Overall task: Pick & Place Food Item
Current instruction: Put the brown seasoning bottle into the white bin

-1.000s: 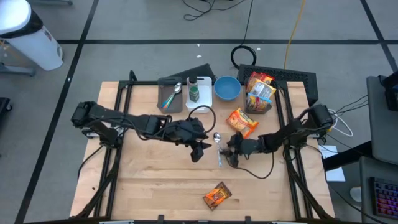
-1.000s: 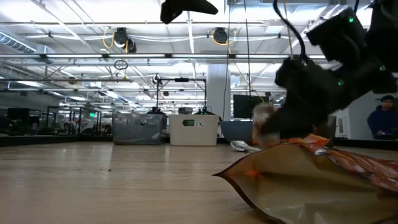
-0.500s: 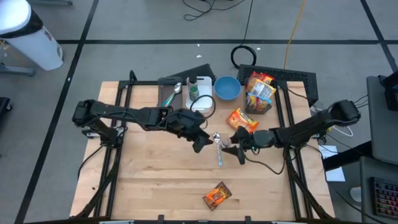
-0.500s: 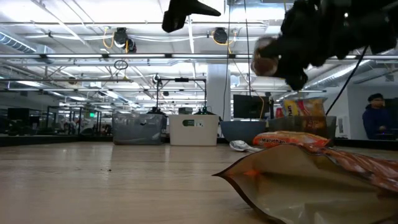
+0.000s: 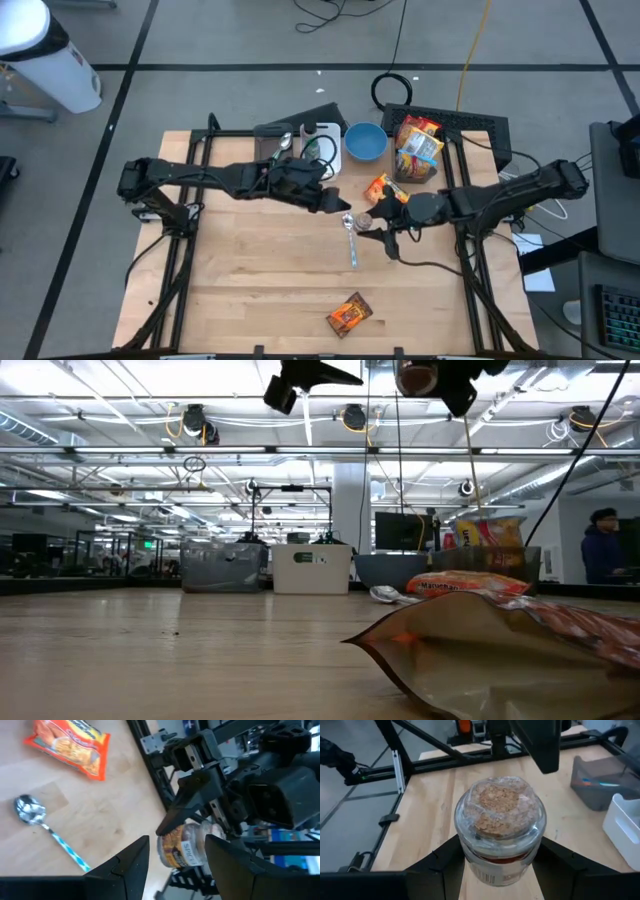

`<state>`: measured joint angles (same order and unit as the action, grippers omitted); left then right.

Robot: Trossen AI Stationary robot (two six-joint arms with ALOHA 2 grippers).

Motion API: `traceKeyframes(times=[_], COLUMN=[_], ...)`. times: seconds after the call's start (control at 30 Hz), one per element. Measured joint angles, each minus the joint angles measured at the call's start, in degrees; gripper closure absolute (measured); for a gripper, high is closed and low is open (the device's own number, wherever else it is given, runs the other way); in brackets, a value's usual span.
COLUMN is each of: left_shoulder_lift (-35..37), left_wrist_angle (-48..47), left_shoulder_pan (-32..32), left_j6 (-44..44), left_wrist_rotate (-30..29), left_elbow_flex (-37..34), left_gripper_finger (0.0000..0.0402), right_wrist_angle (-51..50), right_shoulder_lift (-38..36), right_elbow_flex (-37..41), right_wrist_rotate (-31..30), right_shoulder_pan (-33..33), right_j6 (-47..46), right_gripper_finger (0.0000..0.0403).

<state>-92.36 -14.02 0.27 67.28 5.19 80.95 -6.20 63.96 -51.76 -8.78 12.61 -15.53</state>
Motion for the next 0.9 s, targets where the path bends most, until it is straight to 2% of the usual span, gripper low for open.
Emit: traceKeyframes(times=[0.33,0.43,0.6,0.73,0.9], left_shoulder_lift=[-0.8,-2.9,-8.3,-11.0,-13.9], left_wrist_angle=[4.9,6.0,11.5,15.8,15.6], left_shoulder_pan=[-1.5,-2.0,-2.2,-2.2,-1.6], left_j6=[5.4,7.7,12.4,15.5,15.2], left_wrist_rotate=[1.4,4.6,13.7,15.2,17.4], left_elbow_flex=[0.0,0.0,0.0,0.2,4.4], left_gripper_finger=[0.0202,0.0202,0.0202,0.0202,0.0202], right_wrist_angle=[-8.6,-9.4,-11.4,-16.1,-18.1], right_shoulder_lift=[0.0,0.0,0.0,0.0,0.0], right_elbow_flex=[-2.5,-2.5,-2.5,-2.5,-2.5], right_wrist_rotate=[8.0,10.7,15.2,18.1,19.6], right_shoulder_pan=[-1.0,-1.0,-1.0,-1.0,-1.0], right_j6=[-3.4,-4.4,-5.8,-7.2,-7.6], right_gripper_finger=[0.0218,0.0218,0.0218,0.0218,0.0218])
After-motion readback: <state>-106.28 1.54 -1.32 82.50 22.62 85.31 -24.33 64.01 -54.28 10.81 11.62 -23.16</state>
